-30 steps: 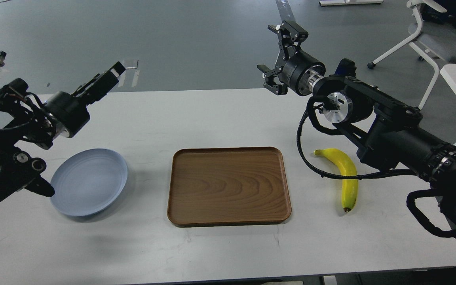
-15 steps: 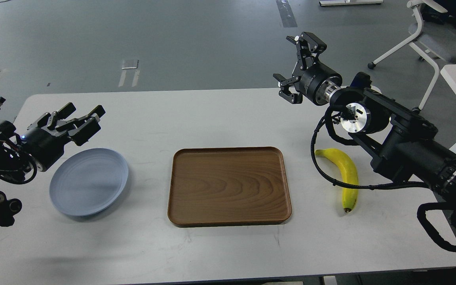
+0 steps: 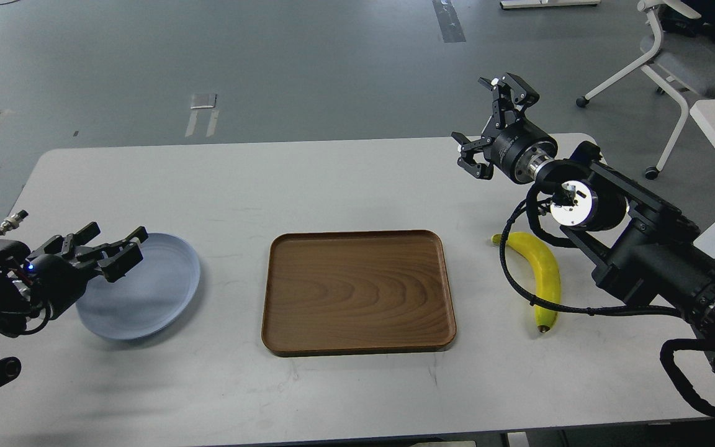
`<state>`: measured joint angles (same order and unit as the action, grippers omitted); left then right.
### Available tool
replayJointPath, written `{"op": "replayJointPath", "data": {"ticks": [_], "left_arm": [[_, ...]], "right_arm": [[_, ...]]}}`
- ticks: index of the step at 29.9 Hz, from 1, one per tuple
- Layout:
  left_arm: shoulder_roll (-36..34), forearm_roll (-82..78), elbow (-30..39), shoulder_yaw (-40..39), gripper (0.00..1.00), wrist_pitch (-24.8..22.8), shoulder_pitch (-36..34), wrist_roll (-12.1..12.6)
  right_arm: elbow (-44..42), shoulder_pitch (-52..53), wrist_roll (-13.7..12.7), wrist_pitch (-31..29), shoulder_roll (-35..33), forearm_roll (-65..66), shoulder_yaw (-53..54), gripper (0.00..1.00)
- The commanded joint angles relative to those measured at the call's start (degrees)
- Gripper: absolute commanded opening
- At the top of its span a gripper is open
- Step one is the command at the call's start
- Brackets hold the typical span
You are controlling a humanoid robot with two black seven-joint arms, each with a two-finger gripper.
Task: Place banana on plate with both arms
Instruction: 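Lower the left gripper to the rim of the light blue plate, then grasp the plate rim with the left gripper and lift it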
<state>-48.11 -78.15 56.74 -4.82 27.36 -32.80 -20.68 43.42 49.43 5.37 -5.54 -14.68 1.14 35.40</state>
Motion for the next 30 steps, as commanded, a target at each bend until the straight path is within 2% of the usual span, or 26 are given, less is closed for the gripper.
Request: {"op": "replayJointPath", "data": {"ticks": [1, 6, 15, 18, 20, 21, 22, 25, 26, 28, 29, 30], "left_arm": [[-0.2, 0.2, -2.6, 0.2, 0.98, 0.1, 2.9, -0.3], [0.2, 1.7, -5.9, 0.0, 0.98, 0.1, 4.6, 0.1], [0.1, 7.7, -6.3, 0.3, 0.98, -0.4, 7.2, 0.0], [0.2, 7.8, -6.3, 0.3, 0.93, -0.4, 7.8, 0.0], [0.3, 7.7, -6.3, 0.3, 0.78, -0.3, 8.3, -0.5], [0.3, 7.8, -6.3, 0.3, 0.61, -0.3, 8.4, -0.6], [0.3, 7.8, -6.3, 0.3, 0.53, -0.3, 8.5, -0.6], [0.4, 7.8, -6.4, 0.3, 0.4, -0.3, 8.7, -0.7], [0.6, 7.8, -6.4, 0.3, 0.28, -0.3, 8.7, -0.7], [0.7, 7.7, -6.4, 0.3, 0.15, -0.1, 8.7, -0.7], [0.7, 7.7, -6.3, 0.3, 0.0, 0.0, 8.7, -0.6], [0.7, 7.8, -6.5, 0.3, 0.0, 0.1, 8.7, -0.4]], "right_arm": [[0.1, 0.0, 0.1, 0.0, 0.0, 0.0, 0.0, 1.0], [0.1, 0.1, 0.1, 0.1, 0.1, 0.0, -0.1, 1.0], [0.3, 0.4, 0.1, 0.9, 0.1, 0.0, -0.4, 1.0], [0.3, 0.4, 0.1, 1.0, 0.1, 0.1, -0.5, 1.0], [0.3, 0.4, 0.1, 1.0, 0.1, 0.0, -0.5, 1.0], [0.3, 0.4, 0.1, 1.0, 0.1, 0.1, -0.5, 1.0], [0.3, 0.4, 0.1, 1.0, 0.1, 0.1, -0.6, 1.0], [0.3, 0.3, 0.1, 1.0, 0.0, 0.1, -0.8, 1.0], [0.3, 0.2, 0.1, 1.1, 0.1, 0.1, -0.8, 1.0], [0.3, 0.2, 0.1, 1.7, 0.1, 0.1, -0.8, 1.0], [0.3, 0.2, 0.1, 2.1, 0.1, 0.1, -0.8, 1.0], [0.3, 0.2, 0.1, 2.5, 0.1, 0.1, -0.8, 1.0]]}}
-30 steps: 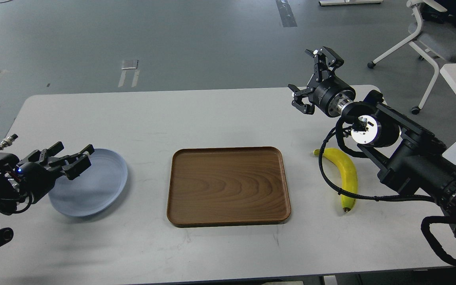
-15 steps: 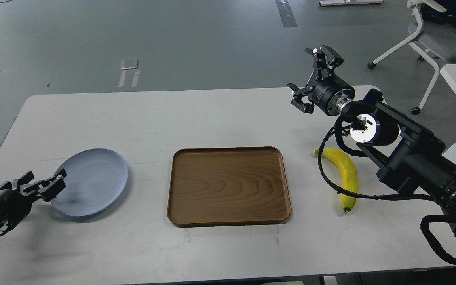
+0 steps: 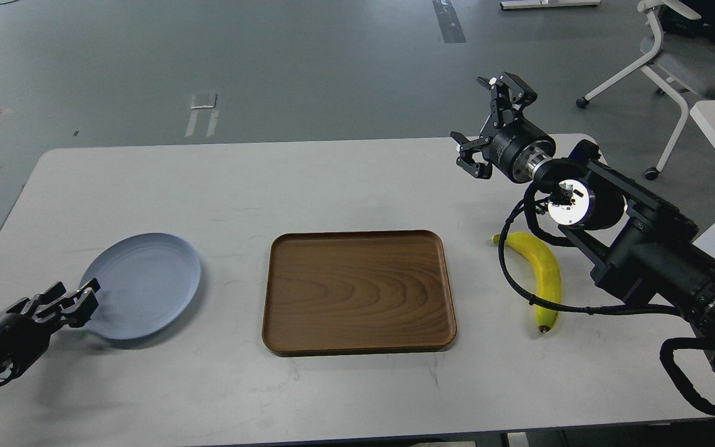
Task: Place banana on plate with both arms
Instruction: 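Grasp the plate rim with the left gripper and lift it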
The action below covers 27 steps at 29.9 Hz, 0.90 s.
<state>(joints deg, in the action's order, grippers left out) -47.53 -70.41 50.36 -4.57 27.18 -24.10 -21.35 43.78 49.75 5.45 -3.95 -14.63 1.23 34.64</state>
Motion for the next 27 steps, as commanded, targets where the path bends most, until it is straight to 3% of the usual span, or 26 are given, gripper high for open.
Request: {"op": "replayJointPath", "data": {"ticks": [1, 4, 7, 11, 18, 27], "left_arm": [[0.1, 0.1, -0.1, 0.1, 0.0, 0.2, 0.0, 0.3], [0.0, 0.0, -0.1, 0.1, 0.0, 0.3, -0.1, -0.2], [-0.1, 0.1, 0.2, 0.1, 0.0, 0.5, -0.2, -2.2], [-0.5, 0.1, 0.9, 0.0, 0.0, 0.8, -0.5, -6.7], [-0.8, -0.3, 1.1, -0.2, 0.0, 0.8, -1.7, -6.7], [0.2, -4.4, 1.7, 0.9, 0.0, 0.0, -12.3, -6.7]], "right_arm": [[0.0, -0.1, 0.0, 0.9, 0.0, 0.0, 0.0, 1.0], [0.0, -0.2, 0.0, 1.7, 0.0, 0.0, 0.0, 1.0], [0.0, -0.2, 0.0, 2.3, 0.0, 0.0, 0.0, 1.0], [0.1, 0.2, 0.0, 3.4, 0.0, 0.0, 0.1, 1.0], [0.7, 0.5, 0.0, 4.4, -0.3, 0.0, 0.3, 1.0], [1.7, 1.1, 0.0, 5.6, -0.9, 0.0, 0.3, 1.0]]}}
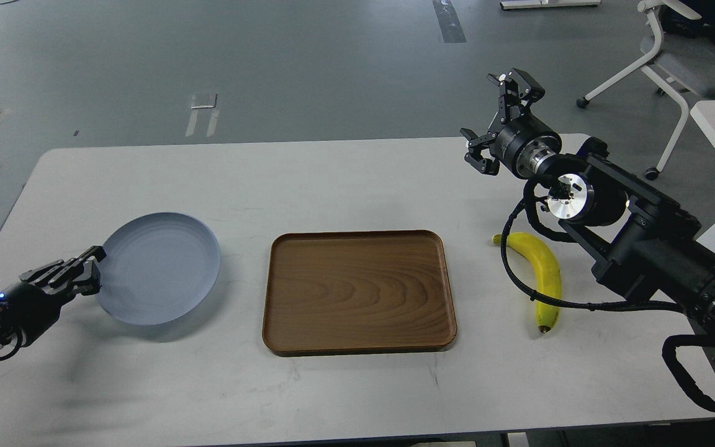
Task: Place banana on plate with both arms
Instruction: 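Grasp the plate rim with the left gripper and lift it, then carry the plate with the left gripper and set it on the tray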
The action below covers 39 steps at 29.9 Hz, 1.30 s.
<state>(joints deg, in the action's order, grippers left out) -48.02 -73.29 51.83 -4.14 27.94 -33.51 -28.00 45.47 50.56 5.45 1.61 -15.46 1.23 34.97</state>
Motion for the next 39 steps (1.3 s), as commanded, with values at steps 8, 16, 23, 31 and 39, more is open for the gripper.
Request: {"op": "replayJointPath", "data": {"ticks": [8, 16, 23, 31, 39], "left_arm": [[12.0, -3.4, 0.2, 6.6, 0.0, -8.2, -12.0, 0.0], [22.9, -3.4, -3.1, 12.1, 0.0, -8.6, -15.4, 0.0], [28.6, -3.4, -5.9, 13.9, 0.0, -8.7, -15.2, 0.0], [29.9, -3.2, -7.3, 14.5, 0.0, -8.6, -14.2, 0.0], [31.2, -3.2, -7.4, 14.5, 0.0, -8.6, -13.7, 0.0]], "right_arm": [[0.4, 1.0, -0.1, 0.1, -1.7, -0.1, 0.1, 1.0], [0.7, 0.9, -0.1, -0.1, -3.9, -0.1, 0.4, 1.0], [0.6, 0.8, -0.1, -0.2, -4.5, -0.1, 0.5, 1.0], [0.6, 0.7, -0.1, -0.1, -4.4, -0.1, 0.5, 1.0], [0.6, 0.8, -0.1, 0.0, -4.3, -0.1, 0.5, 1.0]]}}
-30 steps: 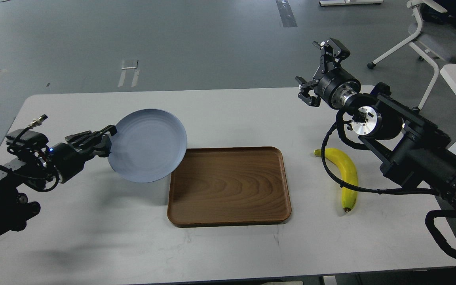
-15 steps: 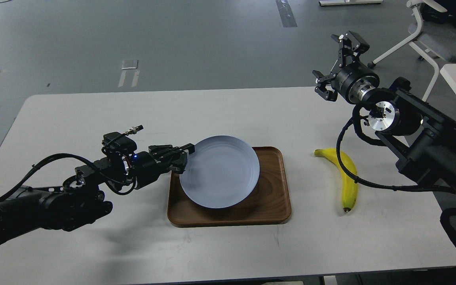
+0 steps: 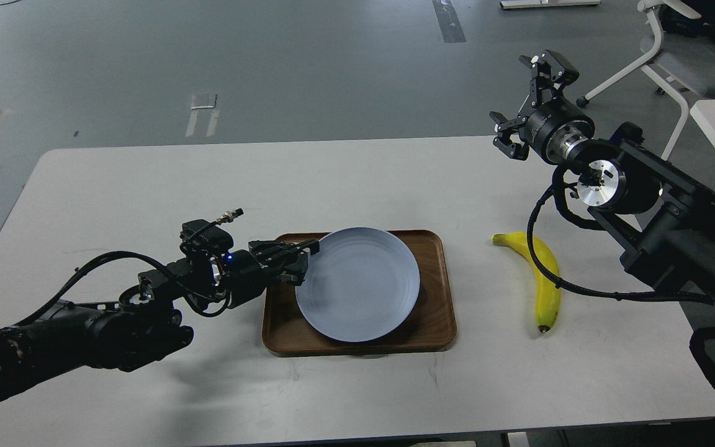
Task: Place banana on plate with both arms
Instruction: 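Carry the plate with the left gripper and set it on the tray, then release the plate and raise the left gripper away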
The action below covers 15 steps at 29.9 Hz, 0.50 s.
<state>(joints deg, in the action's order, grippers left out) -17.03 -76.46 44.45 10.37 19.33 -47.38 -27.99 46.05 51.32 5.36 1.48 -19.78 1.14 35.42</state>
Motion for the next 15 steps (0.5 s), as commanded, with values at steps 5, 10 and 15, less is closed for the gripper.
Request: {"op": "replayJointPath", "data": {"ticks": [5, 10, 15], "left_arm": [[1.6, 0.1, -1.6, 0.0, 0.0, 0.1, 0.8, 0.0], [2.3, 0.1, -3.0, 0.0, 0.0, 0.1, 1.2, 0.0], [2.3, 0.1, -3.0, 0.0, 0.09, 0.1, 1.2, 0.0]], "right_arm": [[-0.1, 0.0, 0.1, 0.1, 0.1, 0.0, 0.0, 1.0], [-0.2, 0.0, 0.0, 0.1, 0.0, 0.0, 0.0, 1.0], [-0.1, -0.3, 0.0, 0.1, 0.0, 0.0, 0.1, 1.0]]}}
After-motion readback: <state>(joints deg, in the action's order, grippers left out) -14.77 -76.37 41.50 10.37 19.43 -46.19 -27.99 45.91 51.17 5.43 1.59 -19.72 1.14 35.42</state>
